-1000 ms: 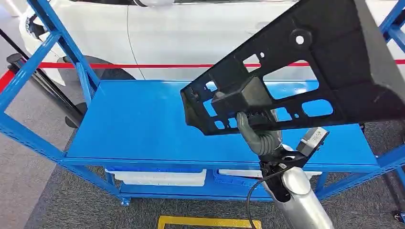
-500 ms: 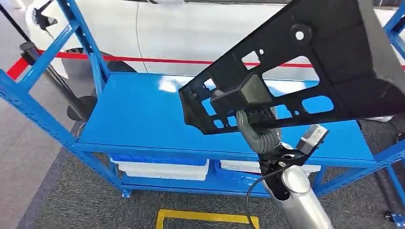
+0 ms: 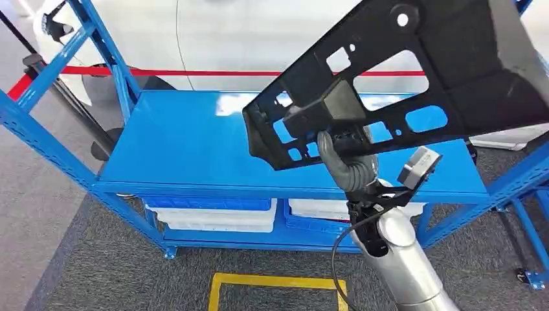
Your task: Take the parts from the cabinet and place them on the table.
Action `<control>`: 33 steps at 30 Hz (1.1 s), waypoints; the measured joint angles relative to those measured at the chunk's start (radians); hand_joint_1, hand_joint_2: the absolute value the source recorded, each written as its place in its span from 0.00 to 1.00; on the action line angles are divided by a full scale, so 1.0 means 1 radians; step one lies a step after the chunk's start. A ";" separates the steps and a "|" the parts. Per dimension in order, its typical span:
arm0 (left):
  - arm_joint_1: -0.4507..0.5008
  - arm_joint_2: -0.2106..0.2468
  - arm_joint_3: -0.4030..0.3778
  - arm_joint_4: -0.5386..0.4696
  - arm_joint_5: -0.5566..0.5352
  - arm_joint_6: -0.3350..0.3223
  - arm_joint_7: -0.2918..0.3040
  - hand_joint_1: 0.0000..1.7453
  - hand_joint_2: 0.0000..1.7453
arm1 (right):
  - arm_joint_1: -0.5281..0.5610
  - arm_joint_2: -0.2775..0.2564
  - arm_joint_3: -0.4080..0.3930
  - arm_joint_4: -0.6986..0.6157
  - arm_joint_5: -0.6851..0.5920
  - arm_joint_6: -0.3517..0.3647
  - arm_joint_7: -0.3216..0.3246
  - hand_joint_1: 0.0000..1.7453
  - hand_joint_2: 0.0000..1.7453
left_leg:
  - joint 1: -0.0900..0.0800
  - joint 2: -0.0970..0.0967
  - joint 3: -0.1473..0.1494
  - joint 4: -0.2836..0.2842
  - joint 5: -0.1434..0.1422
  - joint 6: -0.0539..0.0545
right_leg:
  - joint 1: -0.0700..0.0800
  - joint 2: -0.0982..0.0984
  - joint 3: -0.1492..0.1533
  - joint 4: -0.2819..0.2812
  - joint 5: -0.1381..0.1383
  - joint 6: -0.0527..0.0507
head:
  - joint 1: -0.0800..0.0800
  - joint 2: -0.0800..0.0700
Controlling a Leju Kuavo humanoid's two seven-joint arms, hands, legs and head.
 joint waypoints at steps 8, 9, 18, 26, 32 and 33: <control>0.000 0.004 -0.015 0.000 -0.017 -0.008 0.000 0.00 1.00 | 0.002 0.003 0.003 0.011 -0.005 -0.002 -0.003 1.00 1.00 | -0.007 -0.002 0.199 -0.216 0.065 0.015 | 0.003 0.000 -0.060 0.005 0.056 0.027 | 0.003 0.000; 0.002 0.004 -0.016 0.000 -0.019 -0.008 -0.001 0.00 1.00 | 0.004 0.004 0.003 0.011 -0.005 -0.002 -0.005 1.00 1.00 | -0.009 -0.003 0.190 -0.220 0.068 0.017 | 0.001 -0.001 -0.059 0.005 0.062 0.034 | 0.001 0.000; 0.008 0.004 -0.035 0.001 -0.047 -0.008 -0.001 0.00 1.00 | 0.034 0.006 0.009 0.011 0.000 -0.011 -0.019 1.00 1.00 | -0.008 0.008 0.104 -0.230 0.155 0.056 | -0.002 0.005 -0.139 0.301 -0.120 0.063 | 0.006 0.000; 0.009 0.003 -0.045 0.001 -0.057 -0.011 -0.002 0.00 1.00 | 0.041 0.006 0.013 0.004 0.007 -0.011 -0.024 1.00 1.00 | -0.012 0.006 0.055 -0.210 0.201 0.017 | 0.010 0.006 0.066 -0.007 -0.050 0.023 | 0.011 0.000; 0.008 0.007 -0.051 0.001 -0.064 -0.011 -0.002 0.00 1.00 | 0.043 0.009 0.016 0.005 0.008 -0.011 -0.025 1.00 1.00 | -0.004 0.003 -0.026 0.075 -0.019 -0.008 | 0.003 -0.003 -0.003 -0.009 0.010 -0.003 | 0.005 0.000; 0.008 0.008 -0.051 0.001 -0.064 -0.011 -0.002 0.00 1.00 | 0.046 0.009 0.016 0.005 0.008 -0.011 -0.026 1.00 1.00 | -0.004 0.003 -0.016 0.089 -0.007 -0.009 | 0.003 -0.003 -0.017 -0.006 0.018 -0.002 | 0.006 0.000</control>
